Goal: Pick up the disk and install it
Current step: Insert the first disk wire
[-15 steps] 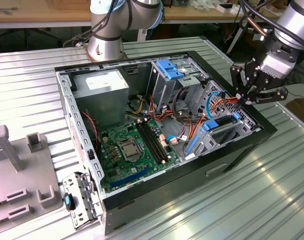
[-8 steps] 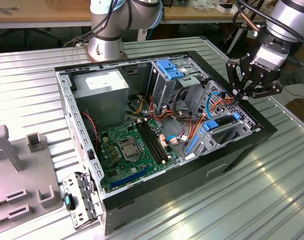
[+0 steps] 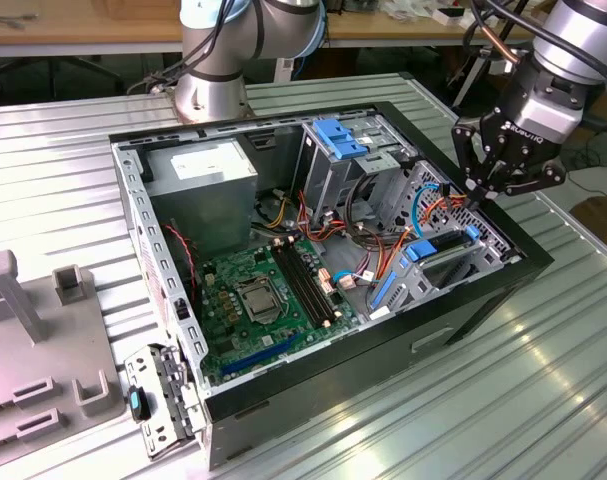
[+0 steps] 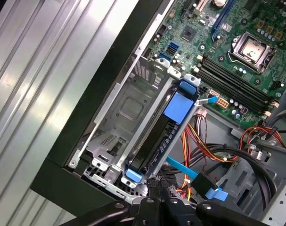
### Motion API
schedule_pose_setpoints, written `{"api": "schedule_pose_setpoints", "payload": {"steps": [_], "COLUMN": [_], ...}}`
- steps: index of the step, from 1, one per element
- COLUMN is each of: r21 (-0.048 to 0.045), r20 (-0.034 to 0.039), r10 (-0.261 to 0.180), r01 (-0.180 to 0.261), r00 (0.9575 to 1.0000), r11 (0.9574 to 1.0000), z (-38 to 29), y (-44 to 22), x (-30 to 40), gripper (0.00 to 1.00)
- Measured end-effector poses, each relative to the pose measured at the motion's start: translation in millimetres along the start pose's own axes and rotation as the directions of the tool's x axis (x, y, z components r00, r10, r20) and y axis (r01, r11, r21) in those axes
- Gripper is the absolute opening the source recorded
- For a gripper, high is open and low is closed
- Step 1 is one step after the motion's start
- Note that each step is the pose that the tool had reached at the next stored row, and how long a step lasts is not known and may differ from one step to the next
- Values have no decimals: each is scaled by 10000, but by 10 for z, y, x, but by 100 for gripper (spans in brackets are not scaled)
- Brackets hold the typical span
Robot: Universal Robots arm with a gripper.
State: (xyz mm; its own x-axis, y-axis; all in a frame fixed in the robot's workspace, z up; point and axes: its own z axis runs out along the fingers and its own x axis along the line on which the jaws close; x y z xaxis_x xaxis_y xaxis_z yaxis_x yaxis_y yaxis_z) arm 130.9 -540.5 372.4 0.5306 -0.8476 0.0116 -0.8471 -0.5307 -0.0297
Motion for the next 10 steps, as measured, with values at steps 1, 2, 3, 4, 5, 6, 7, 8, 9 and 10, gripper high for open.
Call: {"api": "schedule_pose_setpoints", "payload": {"steps": [1,2,3,4,5,6,7,8,9,10], "r21": [0,1,1,1,1,1,1,1,1,1], "r20": [1,2,3,3,3,3,3,3,3,3], "r10": [-57,-91,-93,-95,-97,-97,-98,-98,-99,-99], "r01": [57,91,93,95,97,97,98,98,99,99], "r00": [10000,10000,10000,10000,10000,10000,10000,10000,10000,10000], "r11": [10000,10000,10000,10000,10000,10000,10000,10000,10000,10000], "z": [0,0,0,0,0,0,0,0,0,0], "y": [-1,-2,-2,-2,-2,-2,-2,-2,-2,-2], "x": [1,1,1,1,1,1,1,1,1,1], "gripper": [11,11,11,11,11,11,11,11,11,11]}}
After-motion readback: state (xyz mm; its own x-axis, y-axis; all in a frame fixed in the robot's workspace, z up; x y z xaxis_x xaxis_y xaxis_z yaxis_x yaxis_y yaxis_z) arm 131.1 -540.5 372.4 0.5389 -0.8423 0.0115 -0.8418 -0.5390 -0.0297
